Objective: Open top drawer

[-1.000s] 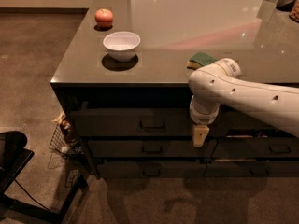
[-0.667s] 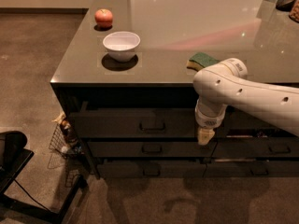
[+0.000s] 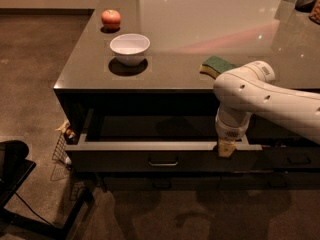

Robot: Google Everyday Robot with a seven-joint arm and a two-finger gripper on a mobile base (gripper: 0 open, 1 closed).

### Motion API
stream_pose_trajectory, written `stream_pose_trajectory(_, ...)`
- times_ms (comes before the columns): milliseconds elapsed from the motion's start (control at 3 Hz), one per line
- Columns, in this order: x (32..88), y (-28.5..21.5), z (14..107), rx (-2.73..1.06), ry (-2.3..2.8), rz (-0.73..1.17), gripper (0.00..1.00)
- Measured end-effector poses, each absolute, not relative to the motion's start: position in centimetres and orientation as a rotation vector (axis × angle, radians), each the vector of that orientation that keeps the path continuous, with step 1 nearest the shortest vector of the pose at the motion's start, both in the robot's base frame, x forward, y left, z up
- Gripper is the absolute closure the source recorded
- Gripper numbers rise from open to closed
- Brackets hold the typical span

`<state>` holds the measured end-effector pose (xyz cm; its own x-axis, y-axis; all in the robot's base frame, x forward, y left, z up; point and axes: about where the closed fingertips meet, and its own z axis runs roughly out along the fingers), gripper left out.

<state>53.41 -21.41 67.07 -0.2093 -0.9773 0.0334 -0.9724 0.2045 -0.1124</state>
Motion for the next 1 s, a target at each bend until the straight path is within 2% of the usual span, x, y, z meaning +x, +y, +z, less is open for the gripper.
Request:
stream_pose_trajectory(333, 53.4, -21.4, 67.1, -1.946, 2.403, -0.168, 1.00)
stream_pose_trajectory(667, 53.4, -21.4, 67.1, -1.946, 2.403, -0.168, 1.00)
stream_pose_trajectory(1000, 50.1, -21.8, 69.2, -1.919, 2.416, -0.156, 1.00)
